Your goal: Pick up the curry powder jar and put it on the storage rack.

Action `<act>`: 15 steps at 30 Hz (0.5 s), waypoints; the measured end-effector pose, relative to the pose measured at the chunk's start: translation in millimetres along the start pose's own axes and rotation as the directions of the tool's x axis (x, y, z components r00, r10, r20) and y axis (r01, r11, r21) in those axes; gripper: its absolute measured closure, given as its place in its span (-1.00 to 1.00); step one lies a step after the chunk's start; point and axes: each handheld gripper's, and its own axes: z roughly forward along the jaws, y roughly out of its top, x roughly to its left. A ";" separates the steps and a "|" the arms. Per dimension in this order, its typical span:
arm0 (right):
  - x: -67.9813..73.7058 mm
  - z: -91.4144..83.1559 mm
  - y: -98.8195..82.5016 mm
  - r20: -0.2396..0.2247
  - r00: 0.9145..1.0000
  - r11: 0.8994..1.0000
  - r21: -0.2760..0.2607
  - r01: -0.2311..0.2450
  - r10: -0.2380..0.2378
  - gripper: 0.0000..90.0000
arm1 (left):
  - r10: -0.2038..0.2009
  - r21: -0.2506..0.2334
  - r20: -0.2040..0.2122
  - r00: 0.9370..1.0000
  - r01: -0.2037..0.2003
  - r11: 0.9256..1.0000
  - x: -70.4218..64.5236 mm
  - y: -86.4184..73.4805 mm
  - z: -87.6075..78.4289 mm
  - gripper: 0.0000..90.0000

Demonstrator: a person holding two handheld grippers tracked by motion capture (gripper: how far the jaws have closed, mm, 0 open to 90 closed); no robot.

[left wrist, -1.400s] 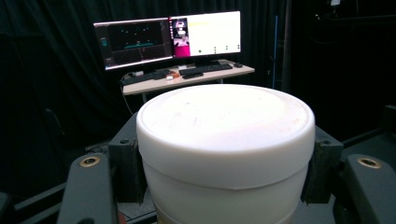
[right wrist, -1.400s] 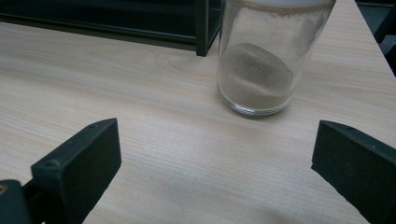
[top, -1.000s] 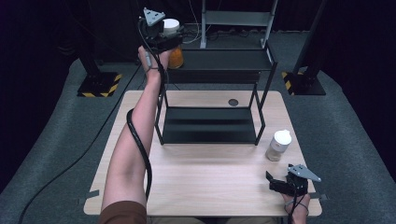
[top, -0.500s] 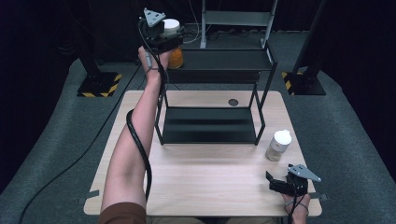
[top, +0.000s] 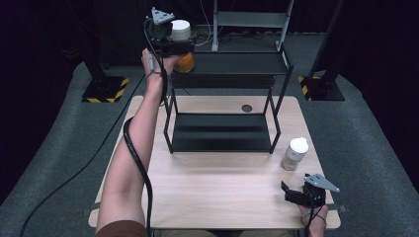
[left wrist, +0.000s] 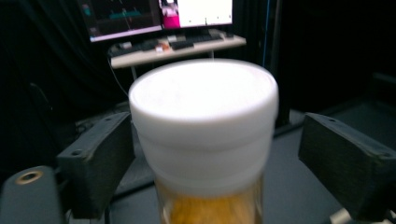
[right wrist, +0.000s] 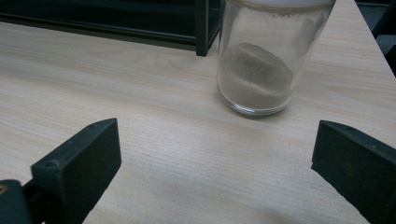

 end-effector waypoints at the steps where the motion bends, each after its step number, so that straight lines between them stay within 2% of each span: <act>1: -0.1 0.0 -0.1 -0.001 1.000 1.000 -0.001 -0.001 0.001 -0.99 | 0.016 0.024 -0.003 1.000 -0.016 1.000 -1.2 2.1 -2.7 -0.89; 5: -0.7 0.2 0.6 -0.003 1.000 1.000 0.003 -0.002 0.002 -0.99 | 0.058 0.072 0.011 0.998 -0.058 0.996 -1.4 -1.4 -16.2 -0.97; 8: -0.8 0.5 1.0 -0.004 1.000 1.000 0.005 -0.002 0.002 -0.99 | 0.085 0.103 0.043 0.995 -0.089 0.991 -0.5 -9.2 -25.4 -0.98; 12: -1.0 0.5 1.0 -0.005 1.000 1.000 0.006 -0.005 0.005 -0.99 | 0.135 0.139 0.075 0.988 -0.144 0.980 -4.2 -25.6 -35.9 -1.00; 15: -0.8 0.6 1.4 -0.005 1.000 1.000 0.008 -0.006 0.006 -0.99 | 0.151 0.154 0.099 0.984 -0.165 0.974 -6.7 -44.0 -42.4 -1.00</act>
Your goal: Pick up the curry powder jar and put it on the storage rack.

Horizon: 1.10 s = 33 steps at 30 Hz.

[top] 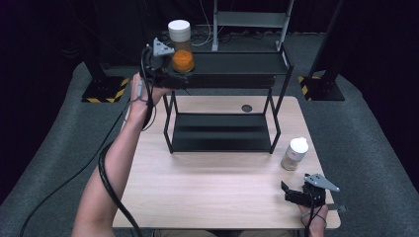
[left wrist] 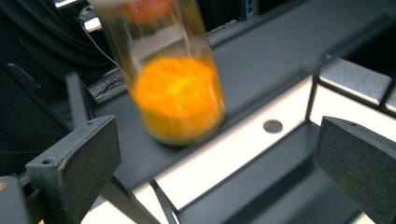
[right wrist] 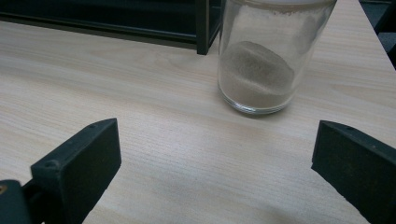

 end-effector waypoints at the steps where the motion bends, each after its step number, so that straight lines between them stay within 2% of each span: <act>1: 0.0 0.1 0.1 0.000 1.000 1.000 0.001 0.001 -0.001 -0.99 | 0.008 0.006 0.003 1.000 -0.008 1.000 -1.8 -4.3 -0.3 -1.00; 6: -0.1 0.0 0.0 -0.001 1.000 1.000 0.000 0.001 -0.001 -0.99 | 0.030 0.042 0.027 0.999 -0.031 0.999 -14.1 -37.4 -2.5 -1.00; 11: -0.2 0.4 0.8 -0.002 1.000 1.000 0.005 0.006 -0.006 -0.99 | 0.021 0.103 0.054 0.998 -0.027 0.994 -28.6 -82.4 2.6 -1.00; 15: -0.2 0.4 0.7 -0.003 1.000 1.000 0.004 0.006 -0.006 -0.99 | -0.004 0.155 0.067 0.998 -0.007 0.988 -41.1 -118.7 9.5 -1.00; 19: 0.0 0.2 0.4 -0.002 1.000 1.000 0.002 0.006 -0.006 -0.99 | -0.044 0.224 0.078 0.996 0.025 0.974 -55.4 -158.2 16.5 -1.00; 23: 0.3 0.4 0.7 -0.003 1.000 1.000 0.003 0.012 -0.012 -0.99 | -0.108 0.294 0.081 0.991 0.080 0.953 -65.2 -197.0 23.1 -1.00; 25: 0.1 0.8 1.3 -0.006 1.000 1.000 0.007 0.013 -0.013 -0.99 | -0.132 0.315 0.069 0.989 0.104 0.943 -69.0 -212.6 25.2 -1.00; 27: 0.2 0.7 1.2 -0.006 1.000 1.000 0.006 0.014 -0.014 -0.99 | -0.155 0.332 0.058 0.986 0.127 0.935 -72.9 -224.4 26.7 -1.00; 28: 0.2 0.6 0.9 -0.005 1.000 1.000 0.004 0.013 -0.013 -0.99 | -0.158 0.334 0.045 0.986 0.134 0.933 -76.5 -229.3 26.3 -1.00; 33: 0.6 0.7 1.0 -0.003 1.000 1.000 0.005 0.013 -0.012 -0.99 | -0.211 0.341 0.007 0.977 0.196 0.919 -88.3 -249.2 24.3 -1.00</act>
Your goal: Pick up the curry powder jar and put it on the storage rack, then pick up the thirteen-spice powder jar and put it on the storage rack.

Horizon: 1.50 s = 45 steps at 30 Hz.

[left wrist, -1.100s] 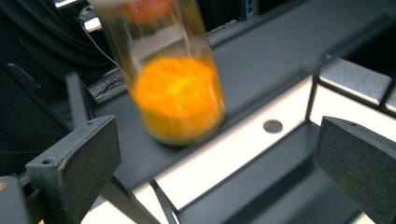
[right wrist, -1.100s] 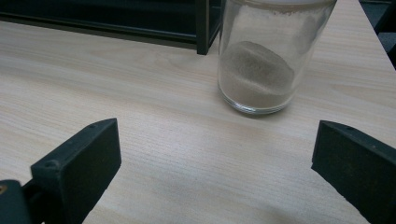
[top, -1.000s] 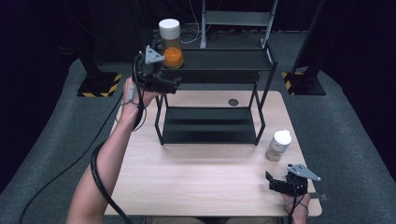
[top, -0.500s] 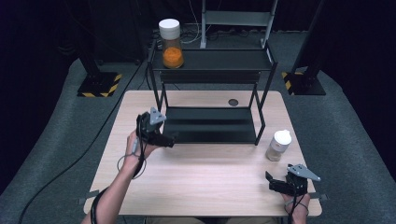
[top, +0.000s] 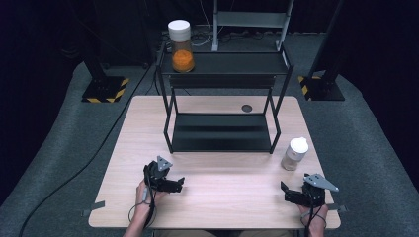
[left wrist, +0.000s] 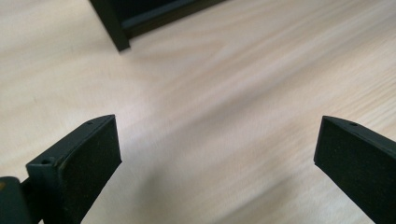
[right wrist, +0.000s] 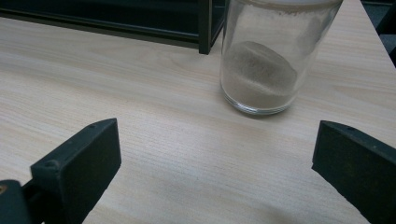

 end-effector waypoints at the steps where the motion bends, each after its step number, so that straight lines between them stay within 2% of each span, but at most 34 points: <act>1: -0.3 0.2 0.4 -0.001 1.000 1.000 0.002 0.000 0.000 -0.99 | -0.010 0.006 0.004 1.000 0.010 1.000 0.0 -1.8 1.3 -1.00; 4: -0.5 0.1 0.3 -0.004 1.000 1.000 0.002 0.001 -0.001 -0.99 | -0.026 0.030 -0.014 1.000 0.026 0.999 -3.9 -4.2 3.9 -0.99; 5: -0.6 0.2 0.5 -0.004 1.000 1.000 0.003 0.001 -0.001 -0.99 | -0.044 0.028 -0.004 0.999 0.044 0.999 -2.5 -5.9 3.8 -0.99; 9: -0.1 0.5 0.9 -0.001 1.000 1.000 0.005 0.003 -0.003 -0.99 | -0.060 0.004 -0.010 0.998 0.060 0.998 -4.0 -13.4 3.0 -1.00; 11: -0.1 0.6 0.9 -0.002 1.000 1.000 0.005 0.003 -0.003 -0.99 | -0.063 -0.012 -0.014 0.998 0.063 0.998 -5.2 -17.1 3.0 -1.00; 22: 1.3 1.1 1.5 0.007 1.000 1.000 0.008 0.004 -0.004 -0.99 | -0.067 -0.013 -0.017 0.998 0.067 0.998 -5.9 -17.5 2.9 -1.00; 28: 4.4 1.4 2.2 0.024 1.000 1.000 0.012 0.003 -0.004 -1.00 | -0.067 -0.013 -0.018 0.998 0.067 0.998 -6.2 -17.5 2.9 -1.00; 31: 9.1 2.2 3.5 0.047 0.999 1.000 0.020 0.012 -0.013 -1.00 | -0.066 -0.013 -0.019 0.998 0.066 0.998 -6.4 -17.4 2.9 -1.00; 35: 12.6 3.8 8.5 0.065 0.998 0.999 0.046 0.019 -0.022 -1.00 | -0.067 -0.013 -0.019 0.998 0.067 0.998 -6.5 -17.4 2.9 -1.00; 38: 11.3 6.7 15.4 0.060 0.998 0.998 0.056 0.008 -0.011 -1.00 | -0.066 -0.013 -0.019 0.998 0.066 0.998 -6.6 -17.4 2.9 -1.00; 41: 10.1 9.8 24.3 0.060 0.998 0.999 0.030 0.017 -0.019 -1.00 | -0.064 -0.012 -0.019 0.998 0.064 0.998 -6.4 -17.2 2.8 -1.00; 43: 9.7 16.5 31.5 0.086 0.996 0.999 0.024 0.021 -0.023 -1.00 | -0.067 -0.013 -0.019 0.998 0.066 0.998 -6.4 -17.4 2.9 -1.00; 45: 2.1 23.7 36.5 0.080 0.997 1.000 0.011 0.000 0.000 -1.00 | -0.067 -0.013 -0.019 0.998 0.067 0.998 -6.4 -17.4 2.9 -1.00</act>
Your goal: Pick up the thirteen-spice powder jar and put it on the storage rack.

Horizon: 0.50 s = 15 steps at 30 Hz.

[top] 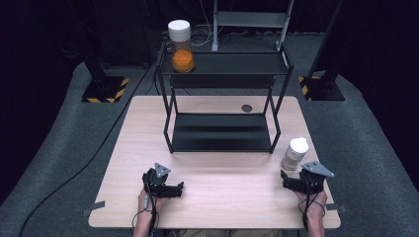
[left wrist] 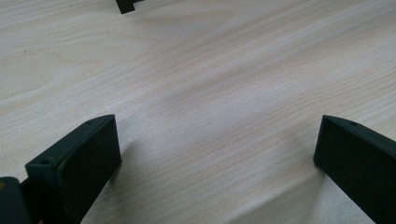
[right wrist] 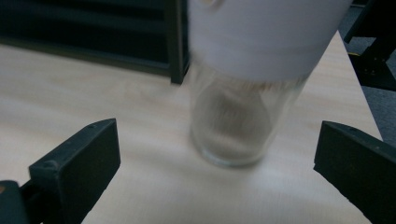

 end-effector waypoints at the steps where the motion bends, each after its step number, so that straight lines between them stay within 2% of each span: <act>1: -2.6 3.8 2.2 0.000 1.000 1.000 -0.005 -0.008 0.008 -1.00 | 0.000 0.000 0.000 1.000 0.000 1.000 0.0 0.0 0.0 -1.00; 8: -15.9 25.6 12.0 -0.022 1.000 0.999 -0.029 -0.015 0.014 -1.00 | 0.000 0.000 -0.001 1.000 0.000 1.000 -0.3 0.0 0.0 -1.00; 15: -10.5 36.9 16.7 -0.001 1.000 0.999 -0.040 -0.002 0.002 -0.96 | 0.004 0.004 0.000 1.000 -0.004 1.000 0.1 0.6 -0.3 -1.00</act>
